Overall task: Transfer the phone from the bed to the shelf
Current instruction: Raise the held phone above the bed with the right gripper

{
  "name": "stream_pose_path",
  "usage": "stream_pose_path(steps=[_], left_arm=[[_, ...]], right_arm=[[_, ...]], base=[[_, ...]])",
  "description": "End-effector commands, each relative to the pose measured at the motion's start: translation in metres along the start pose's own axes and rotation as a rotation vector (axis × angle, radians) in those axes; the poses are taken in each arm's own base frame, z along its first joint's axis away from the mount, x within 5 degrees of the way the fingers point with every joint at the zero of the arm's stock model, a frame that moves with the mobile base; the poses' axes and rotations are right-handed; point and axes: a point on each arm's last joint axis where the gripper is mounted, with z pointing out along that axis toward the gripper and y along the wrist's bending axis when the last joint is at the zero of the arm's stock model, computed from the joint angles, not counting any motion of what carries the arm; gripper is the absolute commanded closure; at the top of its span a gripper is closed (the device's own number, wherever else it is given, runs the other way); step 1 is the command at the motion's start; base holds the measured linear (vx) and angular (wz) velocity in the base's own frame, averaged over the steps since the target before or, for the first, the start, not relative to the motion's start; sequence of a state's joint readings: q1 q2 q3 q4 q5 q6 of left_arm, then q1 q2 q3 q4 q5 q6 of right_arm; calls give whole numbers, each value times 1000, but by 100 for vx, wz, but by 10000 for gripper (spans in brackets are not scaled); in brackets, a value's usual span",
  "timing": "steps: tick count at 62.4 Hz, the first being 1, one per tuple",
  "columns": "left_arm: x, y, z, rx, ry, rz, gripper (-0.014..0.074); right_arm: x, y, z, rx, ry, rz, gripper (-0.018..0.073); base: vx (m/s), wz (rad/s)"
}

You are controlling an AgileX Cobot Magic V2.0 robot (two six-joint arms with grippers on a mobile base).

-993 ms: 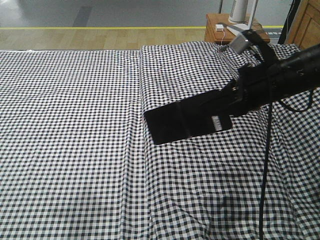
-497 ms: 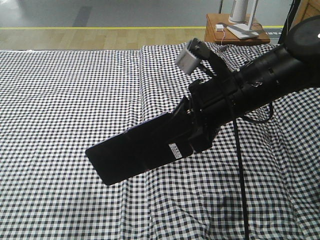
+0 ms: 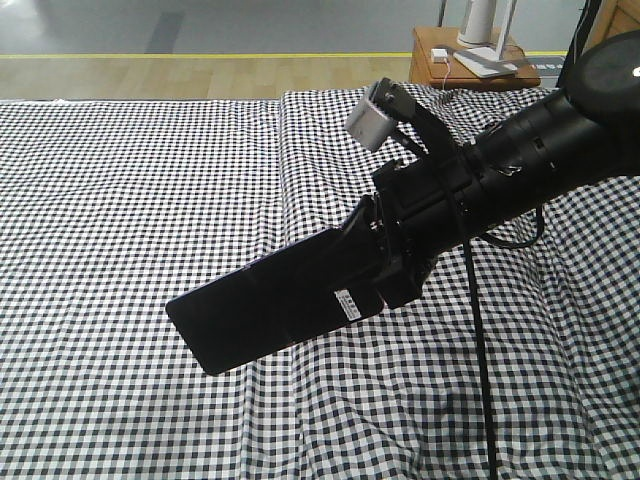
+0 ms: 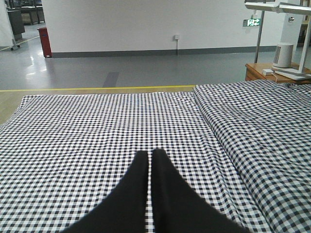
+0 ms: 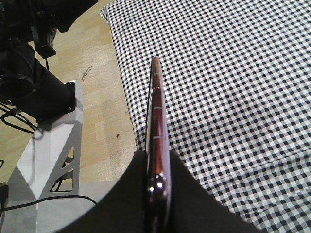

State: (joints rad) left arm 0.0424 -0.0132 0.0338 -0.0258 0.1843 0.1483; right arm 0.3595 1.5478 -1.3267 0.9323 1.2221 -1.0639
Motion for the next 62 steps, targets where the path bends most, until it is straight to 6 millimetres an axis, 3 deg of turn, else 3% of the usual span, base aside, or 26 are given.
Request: stream_pose_path(steps=[1,62], left_arm=[[-14,2,-3,-10,-107,-14,595],[-14,2,-3,-10,-107,-14,595]], right_arm=[[-12,21,-15,-65,-67,-34,562],[-12,21,-15,-65,-68,-34,562]], base=[[0,0],[-1,4]])
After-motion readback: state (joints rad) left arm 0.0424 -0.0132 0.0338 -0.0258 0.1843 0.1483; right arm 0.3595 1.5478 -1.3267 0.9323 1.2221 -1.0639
